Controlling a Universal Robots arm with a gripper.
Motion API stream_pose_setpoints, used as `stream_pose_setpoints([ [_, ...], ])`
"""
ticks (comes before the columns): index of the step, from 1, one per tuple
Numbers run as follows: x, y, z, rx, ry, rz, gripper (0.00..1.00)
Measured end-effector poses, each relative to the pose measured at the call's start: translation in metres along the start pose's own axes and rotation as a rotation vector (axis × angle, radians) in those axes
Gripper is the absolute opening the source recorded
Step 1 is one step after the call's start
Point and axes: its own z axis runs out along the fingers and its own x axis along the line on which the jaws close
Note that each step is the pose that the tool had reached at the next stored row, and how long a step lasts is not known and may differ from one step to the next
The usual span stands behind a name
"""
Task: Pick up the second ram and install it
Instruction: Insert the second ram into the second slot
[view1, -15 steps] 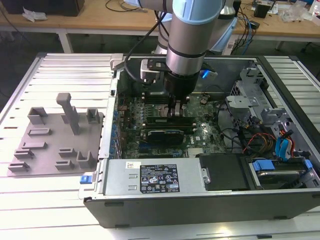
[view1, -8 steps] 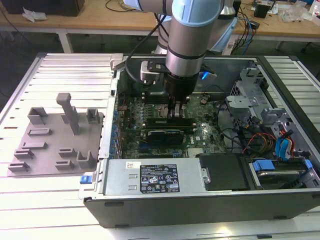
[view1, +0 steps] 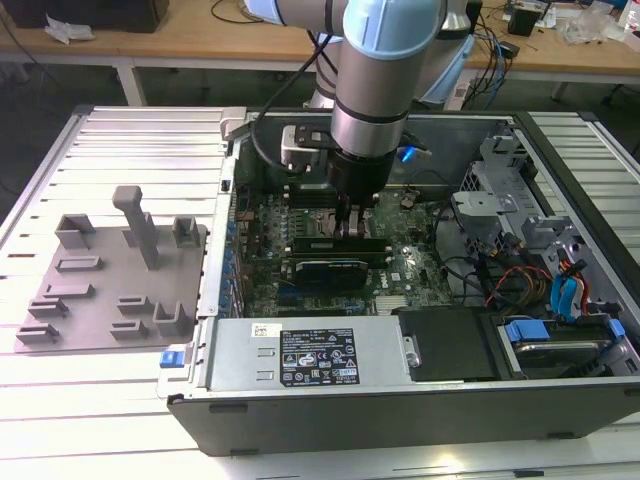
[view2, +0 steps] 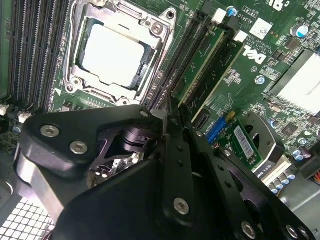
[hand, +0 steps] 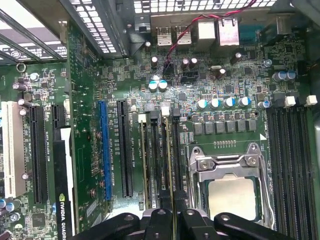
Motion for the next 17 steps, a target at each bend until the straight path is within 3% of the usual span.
stream_pose_setpoints([
  [11,-0.0003,-0.0002,0.0049,-0.0001,0.0005,-0.013,0.11],
  [12,-0.0002,-0.0002,0.0049,-0.0001,0.0005,-0.013,0.18],
  [17,-0.0011,0.0008,-0.0152,0.0007,0.0004,-0.013,0.18],
])
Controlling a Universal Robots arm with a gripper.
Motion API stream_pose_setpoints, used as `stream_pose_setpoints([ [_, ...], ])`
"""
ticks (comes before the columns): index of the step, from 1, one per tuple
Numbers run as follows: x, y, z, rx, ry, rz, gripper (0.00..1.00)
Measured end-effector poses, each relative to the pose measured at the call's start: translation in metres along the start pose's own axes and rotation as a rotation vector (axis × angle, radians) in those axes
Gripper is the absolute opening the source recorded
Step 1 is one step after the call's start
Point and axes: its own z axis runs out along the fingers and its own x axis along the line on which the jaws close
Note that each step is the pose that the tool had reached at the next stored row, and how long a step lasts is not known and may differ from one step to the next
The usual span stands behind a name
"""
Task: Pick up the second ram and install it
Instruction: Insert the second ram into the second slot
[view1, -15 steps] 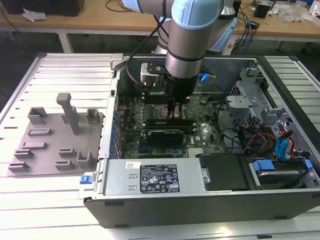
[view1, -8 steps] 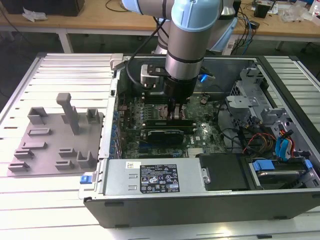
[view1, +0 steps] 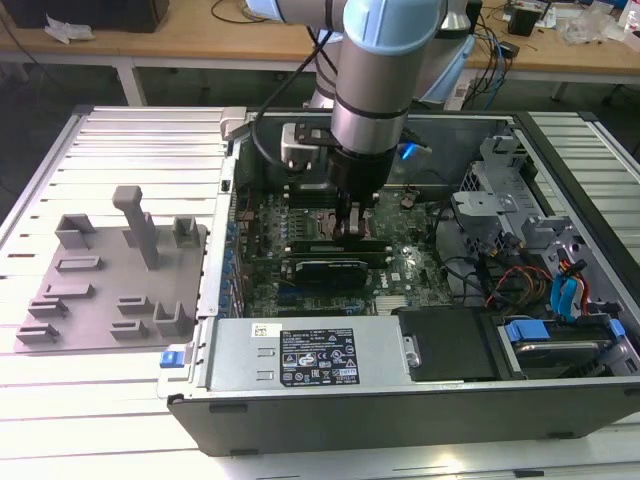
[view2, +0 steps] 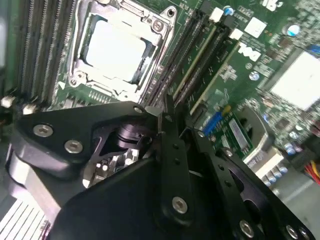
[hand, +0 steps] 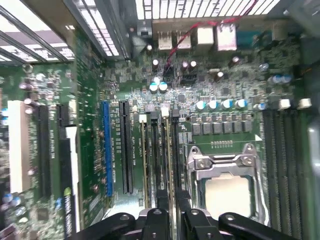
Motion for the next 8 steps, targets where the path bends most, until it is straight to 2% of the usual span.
stream_pose_setpoints([
  [3,-0.0003,0.001,-0.0197,0.0016,0.0001,0.0,0.18],
  [4,-0.0004,0.0012,-0.0222,0.0017,0.0,0.0,0.08],
  [8,-0.0004,0.0012,-0.0227,0.0018,-0.0001,0.0,0.08],
])
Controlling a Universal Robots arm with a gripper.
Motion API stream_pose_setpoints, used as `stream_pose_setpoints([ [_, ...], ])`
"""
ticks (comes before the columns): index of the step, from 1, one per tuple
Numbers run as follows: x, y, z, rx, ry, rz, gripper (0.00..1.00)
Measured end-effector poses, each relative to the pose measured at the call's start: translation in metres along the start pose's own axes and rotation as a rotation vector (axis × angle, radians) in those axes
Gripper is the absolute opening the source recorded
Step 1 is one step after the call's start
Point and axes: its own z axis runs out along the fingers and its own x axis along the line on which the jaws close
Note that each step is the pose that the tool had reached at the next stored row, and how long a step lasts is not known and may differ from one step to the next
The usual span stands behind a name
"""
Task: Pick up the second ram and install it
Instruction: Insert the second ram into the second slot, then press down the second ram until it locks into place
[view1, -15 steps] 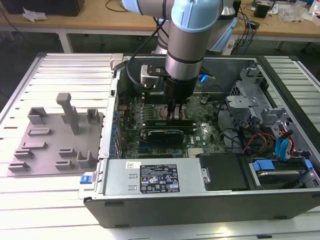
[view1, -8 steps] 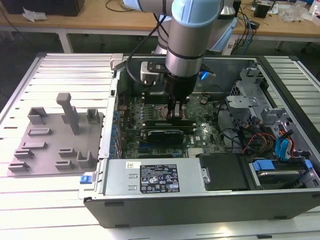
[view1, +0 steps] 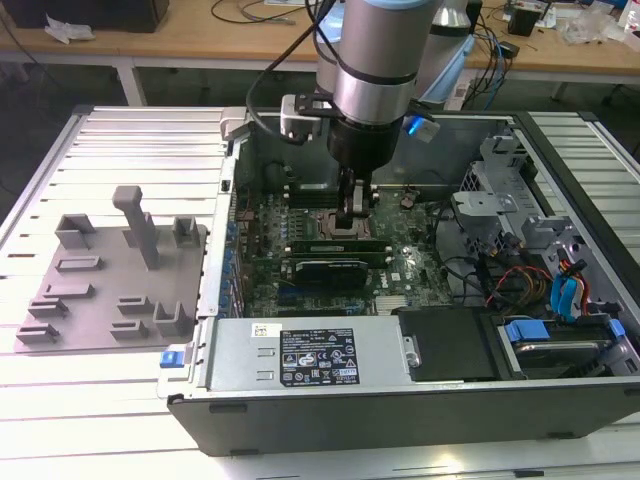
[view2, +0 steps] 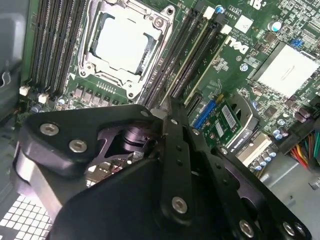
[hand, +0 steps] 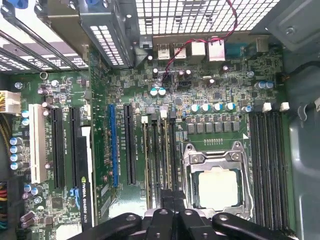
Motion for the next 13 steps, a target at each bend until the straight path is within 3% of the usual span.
stream_pose_setpoints([
  [5,-0.0001,-0.0024,0.0012,-0.0001,0.0013,0.0,0.08],
  [6,-0.0005,-0.0084,0.0033,-0.0002,0.0034,0.0,0.08],
  [7,-0.0014,-0.0227,0.0061,-0.0051,0.0056,0.0,0.08],
  [9,-0.0023,-0.0327,0.0084,-0.0092,0.0079,0.0,0.08],
  [10,-0.0032,-0.0419,0.0112,-0.0126,0.0089,0.0,0.08],
  [12,-0.0041,-0.0496,0.0163,-0.0163,0.0092,0.0,0.08],
  [13,-0.0049,-0.0518,0.0228,-0.0177,0.0087,0.0,0.08],
])
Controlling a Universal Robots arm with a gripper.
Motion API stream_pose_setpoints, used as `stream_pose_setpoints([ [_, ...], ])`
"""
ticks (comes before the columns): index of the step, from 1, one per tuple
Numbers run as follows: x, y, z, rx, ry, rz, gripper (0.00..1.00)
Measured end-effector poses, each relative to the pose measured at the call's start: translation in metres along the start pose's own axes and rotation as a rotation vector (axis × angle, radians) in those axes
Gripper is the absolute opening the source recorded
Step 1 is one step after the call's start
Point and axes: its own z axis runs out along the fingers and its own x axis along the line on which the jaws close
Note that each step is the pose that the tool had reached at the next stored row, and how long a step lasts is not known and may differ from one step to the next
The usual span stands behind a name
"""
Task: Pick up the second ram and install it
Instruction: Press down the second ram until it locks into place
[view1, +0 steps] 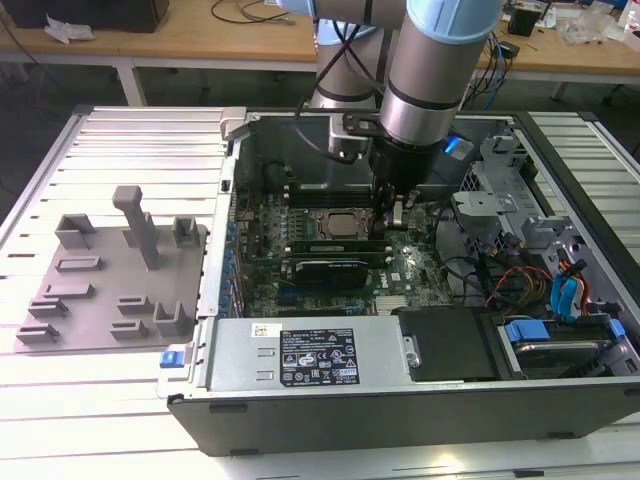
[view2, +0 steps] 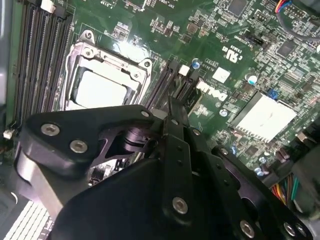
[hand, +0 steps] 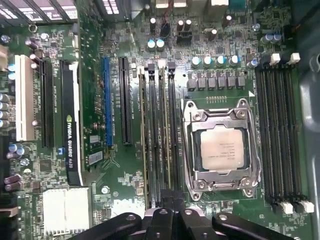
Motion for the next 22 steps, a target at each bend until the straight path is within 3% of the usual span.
stream_pose_setpoints([
  [9,-0.0005,-0.002,0.0132,-0.0011,-0.0052,0.0,0.08],
  [11,-0.0009,-0.0017,0.0104,0.0014,-0.0087,0.0,0.08],
  [13,-0.0005,0.0008,0.0058,0.0045,-0.0062,0.0,0.08],
  [16,0.0005,0.0169,0.0067,0.0095,-0.0065,-0.001,0.08],
  [19,0.0021,0.0458,0.0096,0.0141,-0.007,0.0,0.08],
  [22,0.0033,0.0645,0.0118,0.0167,-0.0068,-0.001,0.08],
])
